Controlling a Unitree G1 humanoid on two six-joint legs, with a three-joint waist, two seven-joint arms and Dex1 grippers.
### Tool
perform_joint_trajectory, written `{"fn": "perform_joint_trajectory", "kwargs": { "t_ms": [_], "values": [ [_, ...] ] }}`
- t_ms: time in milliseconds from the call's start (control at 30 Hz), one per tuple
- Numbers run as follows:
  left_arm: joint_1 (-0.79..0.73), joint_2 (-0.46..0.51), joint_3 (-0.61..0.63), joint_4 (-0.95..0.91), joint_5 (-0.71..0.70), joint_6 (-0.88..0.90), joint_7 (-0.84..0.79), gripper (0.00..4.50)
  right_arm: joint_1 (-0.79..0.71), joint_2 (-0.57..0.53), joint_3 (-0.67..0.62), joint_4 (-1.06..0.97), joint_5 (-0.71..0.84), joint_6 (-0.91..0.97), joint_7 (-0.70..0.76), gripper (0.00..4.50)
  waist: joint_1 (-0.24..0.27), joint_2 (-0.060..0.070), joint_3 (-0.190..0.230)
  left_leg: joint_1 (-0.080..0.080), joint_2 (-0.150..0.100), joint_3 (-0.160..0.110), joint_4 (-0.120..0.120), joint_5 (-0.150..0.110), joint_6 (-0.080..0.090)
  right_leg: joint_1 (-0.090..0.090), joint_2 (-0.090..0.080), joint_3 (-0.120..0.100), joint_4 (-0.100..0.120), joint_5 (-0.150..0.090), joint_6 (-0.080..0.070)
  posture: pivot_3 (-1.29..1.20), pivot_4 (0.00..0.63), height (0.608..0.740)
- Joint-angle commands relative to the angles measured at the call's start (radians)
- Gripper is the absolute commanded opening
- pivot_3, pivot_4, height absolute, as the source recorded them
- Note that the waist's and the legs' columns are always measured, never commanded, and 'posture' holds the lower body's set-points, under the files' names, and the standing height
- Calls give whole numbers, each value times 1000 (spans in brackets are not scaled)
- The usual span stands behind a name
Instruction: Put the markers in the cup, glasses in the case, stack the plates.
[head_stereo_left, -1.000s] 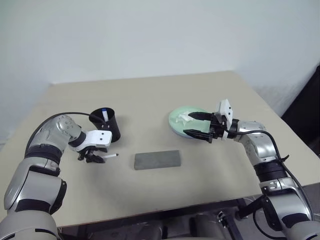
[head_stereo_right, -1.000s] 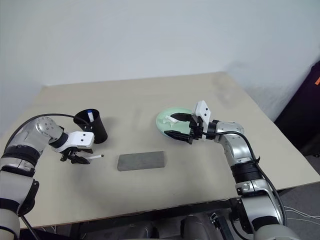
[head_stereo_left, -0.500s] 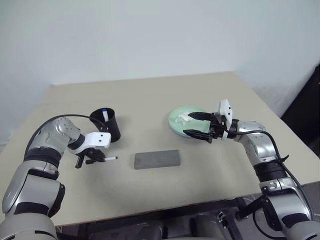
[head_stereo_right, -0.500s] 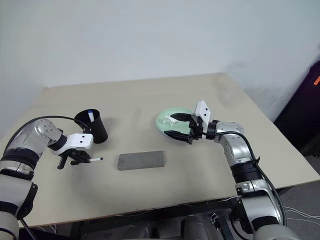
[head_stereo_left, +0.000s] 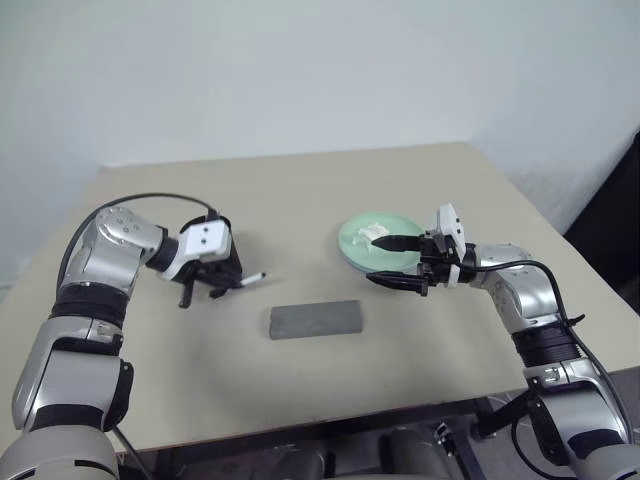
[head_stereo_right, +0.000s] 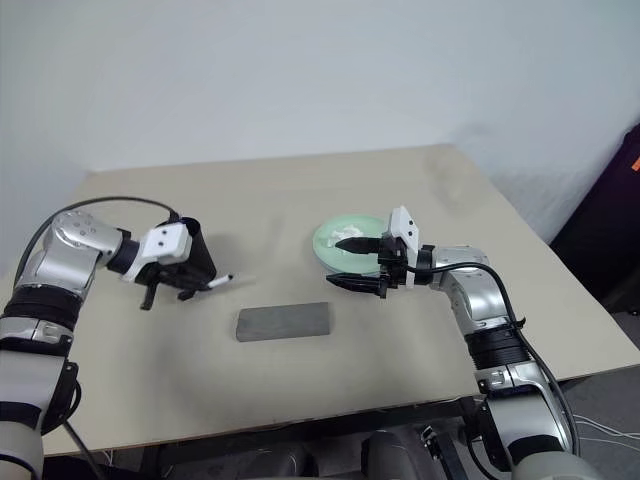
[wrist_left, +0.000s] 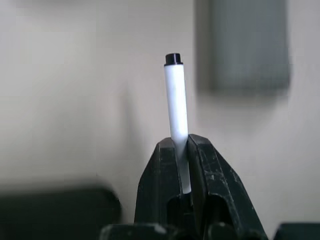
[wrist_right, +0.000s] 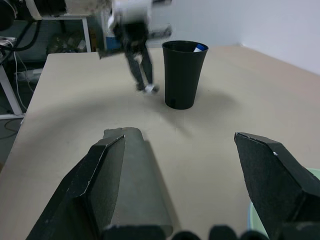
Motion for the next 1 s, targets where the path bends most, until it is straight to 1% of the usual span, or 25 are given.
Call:
{"fn": "perform_joint_trajectory", "kwargs": {
  "t_ms": [33,100,233,300,433,533,700,833,1000],
  "values": [
    [-67,-39,152,-117,-161,135,109,50,-11,-3,-17,-33,10,-12,-6,3785,0,0,0,0,0,0,0,0,0,0,0,0,0,0,0,0,0,740],
    [-94,-71,221,-117,-195,154,230,50,-13,0,-18,-31,7,-17,-12,3785,0,0,0,0,0,-1,0,0,0,0,0,0,0,0,0,0,0,740],
    [-99,-131,348,-103,-218,80,511,50,-15,4,-18,-30,4,-25,-24,3785,-6,0,0,2,1,0,0,0,-1,0,0,0,0,1,1,0,0,740],
    [-64,-150,372,-112,-195,19,621,50,-12,4,-15,-32,4,-26,-27,3785,-11,0,0,2,1,-1,-1,0,-2,0,0,0,0,1,1,0,0,740],
    [8,-163,380,-120,-146,-80,772,50,-10,2,-13,-35,3,-29,-29,3785,-11,0,0,2,1,-1,-1,-1,-3,0,0,0,0,2,0,0,0,740],
    [57,-188,424,-119,-144,-140,919,50,-14,1,-14,-28,1,-33,-29,3785,-10,0,0,2,0,-1,-1,-1,-3,0,0,0,-1,2,-1,0,0,740],
    [133,-222,455,-173,-149,-156,1064,50,-9,2,-15,-33,1,-37,-34,3785,-10,0,0,1,0,-1,-1,-1,-3,0,-1,0,-1,3,-1,0,0,740],
    [194,-241,458,-217,-149,-142,1122,50,-7,1,-14,-30,0,-44,-37,3785,-10,0,0,1,0,-1,-1,-1,-3,0,-1,0,-1,3,-1,0,0,740],
    [247,-261,465,-250,-179,-109,1145,50,-9,3,-14,-23,-1,-52,-41,3785,-10,0,0,1,0,-1,-1,-1,-3,0,0,-1,-1,3,-1,0,0,740]
  ]
}}
